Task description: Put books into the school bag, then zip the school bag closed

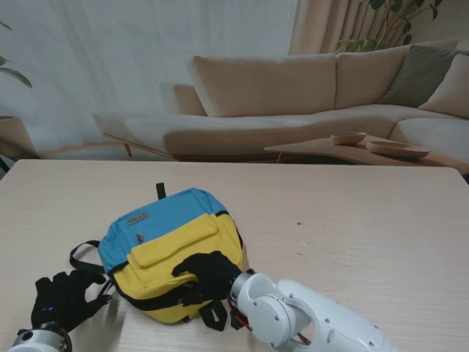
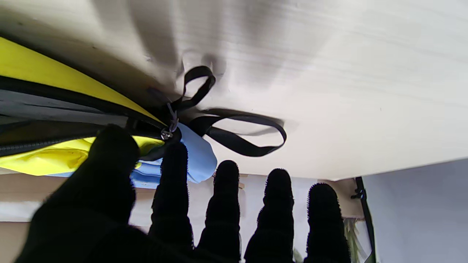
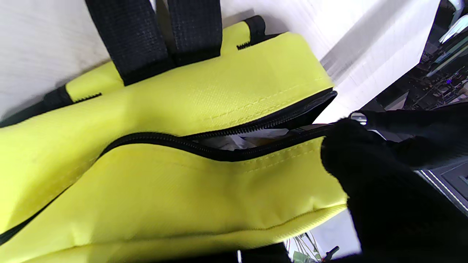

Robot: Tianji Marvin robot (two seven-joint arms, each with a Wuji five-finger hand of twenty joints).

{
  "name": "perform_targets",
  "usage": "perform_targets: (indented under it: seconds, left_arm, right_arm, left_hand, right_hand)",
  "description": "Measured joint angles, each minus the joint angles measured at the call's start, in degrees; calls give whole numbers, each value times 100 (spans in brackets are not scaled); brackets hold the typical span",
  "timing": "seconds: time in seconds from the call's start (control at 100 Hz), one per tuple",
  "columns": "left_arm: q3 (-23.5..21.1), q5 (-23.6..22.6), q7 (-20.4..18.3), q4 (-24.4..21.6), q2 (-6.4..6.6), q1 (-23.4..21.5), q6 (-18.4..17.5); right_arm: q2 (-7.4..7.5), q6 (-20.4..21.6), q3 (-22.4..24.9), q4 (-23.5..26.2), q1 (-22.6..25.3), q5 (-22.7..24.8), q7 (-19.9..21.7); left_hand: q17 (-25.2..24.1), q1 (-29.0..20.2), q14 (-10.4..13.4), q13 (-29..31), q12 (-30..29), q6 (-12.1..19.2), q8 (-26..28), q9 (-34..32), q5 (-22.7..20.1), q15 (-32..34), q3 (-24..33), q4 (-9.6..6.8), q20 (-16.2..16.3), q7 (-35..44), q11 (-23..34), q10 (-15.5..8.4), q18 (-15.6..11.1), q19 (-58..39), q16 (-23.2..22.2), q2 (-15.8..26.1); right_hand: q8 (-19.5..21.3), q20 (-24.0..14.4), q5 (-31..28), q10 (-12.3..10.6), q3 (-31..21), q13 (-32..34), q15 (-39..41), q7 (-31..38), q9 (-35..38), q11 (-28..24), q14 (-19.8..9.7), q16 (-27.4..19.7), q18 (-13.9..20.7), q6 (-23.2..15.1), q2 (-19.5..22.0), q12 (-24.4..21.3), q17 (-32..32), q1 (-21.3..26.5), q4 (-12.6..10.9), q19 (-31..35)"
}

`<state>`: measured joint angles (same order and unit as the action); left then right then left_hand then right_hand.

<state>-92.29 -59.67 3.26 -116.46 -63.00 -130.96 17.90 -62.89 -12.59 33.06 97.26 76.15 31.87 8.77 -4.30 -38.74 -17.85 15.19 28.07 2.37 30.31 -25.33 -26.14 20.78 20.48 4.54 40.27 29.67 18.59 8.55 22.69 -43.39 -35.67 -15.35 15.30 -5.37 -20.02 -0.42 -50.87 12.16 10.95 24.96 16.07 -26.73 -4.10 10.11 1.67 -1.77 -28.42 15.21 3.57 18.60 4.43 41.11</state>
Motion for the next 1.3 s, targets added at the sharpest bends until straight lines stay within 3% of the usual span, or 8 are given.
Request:
perform_targets:
  seconds: [0.09,0.21,0.38,0.54,0.68,0.84,1.1,1.3]
  left_arm:
    - [137,350,78,77,-2,99,203]
    - [330,400,258,221,-25,251,605]
    - [409,482,349,411,-63,384,729]
    - [462,527,226,516,-62,482,910]
    - [563,443,73,567,-42,557,1190]
    - [616,471,42,638,-37,608,1221]
    - [637,385,29,674,-35,627,1282]
    - [680,177,85,615,-31,578,1377]
  right_arm:
    - [11,-12,3,29,12,11,25]
    - [21,-40,17,64,31,21,49]
    - [39,-61,19,102,41,58,82]
    - [47,-86,29,138,64,79,92]
    - [50,-86,34,146,74,92,95]
    - [52,-84,39,148,77,92,95]
    - [55,-86,37,149,80,92,98]
    - [61,-90,30,153,75,99,118]
  left_hand:
    - [-11,0,37,-142,0,-22,-52,132,43,16,1,0,0,-124,-7,0,-10,0,0,68]
    - [-24,-68,55,-221,0,-115,-113,172,43,-24,23,0,0,-124,-2,0,-58,0,0,138]
    - [-32,-77,62,-286,0,-117,-135,276,107,-5,-4,0,0,-261,-20,0,-79,76,0,190]
    - [-32,-142,65,-343,1,-315,-135,340,-25,-4,-8,0,0,-5,-18,0,-124,146,0,201]
    - [-32,-161,65,-344,2,-335,-128,340,-293,-4,-8,-1,1,147,-18,0,-126,148,0,201]
    - [-32,-236,68,-344,2,-328,-79,343,-374,-4,-16,-1,0,149,-18,0,-132,149,0,203]
    - [-32,-632,79,-346,68,233,890,422,182,-4,-130,-1,133,812,42,0,-203,149,-7,58]
    - [-32,-765,129,-346,76,355,979,422,469,-4,-126,-1,149,894,81,-75,-210,146,-8,57]
  right_hand:
    - [0,12,-1,0,0,0,0,0,0,0,0,0,-28,2,11,0,0,0,0,-14]
    - [0,15,-1,0,0,0,1,0,0,0,0,0,-31,3,14,0,0,0,0,-15]
    - [0,18,-2,0,0,0,1,0,0,0,0,0,-33,5,16,0,0,0,0,-22]
    - [0,18,-3,0,-9,0,3,0,0,-5,0,0,-50,7,20,0,0,-64,-18,-22]
    - [0,18,-61,0,-9,0,42,-4,0,-6,0,0,-62,17,20,0,0,-64,-18,-22]
    - [0,18,-61,0,-9,0,45,-4,0,-64,0,0,-62,16,20,0,0,-64,-18,-22]
    - [0,18,-61,0,-10,0,45,-4,0,-67,0,0,-64,16,44,0,-1,-64,-18,-22]
    - [0,18,-61,0,-12,0,46,-4,0,-67,0,0,-70,17,48,0,-1,-64,-18,-22]
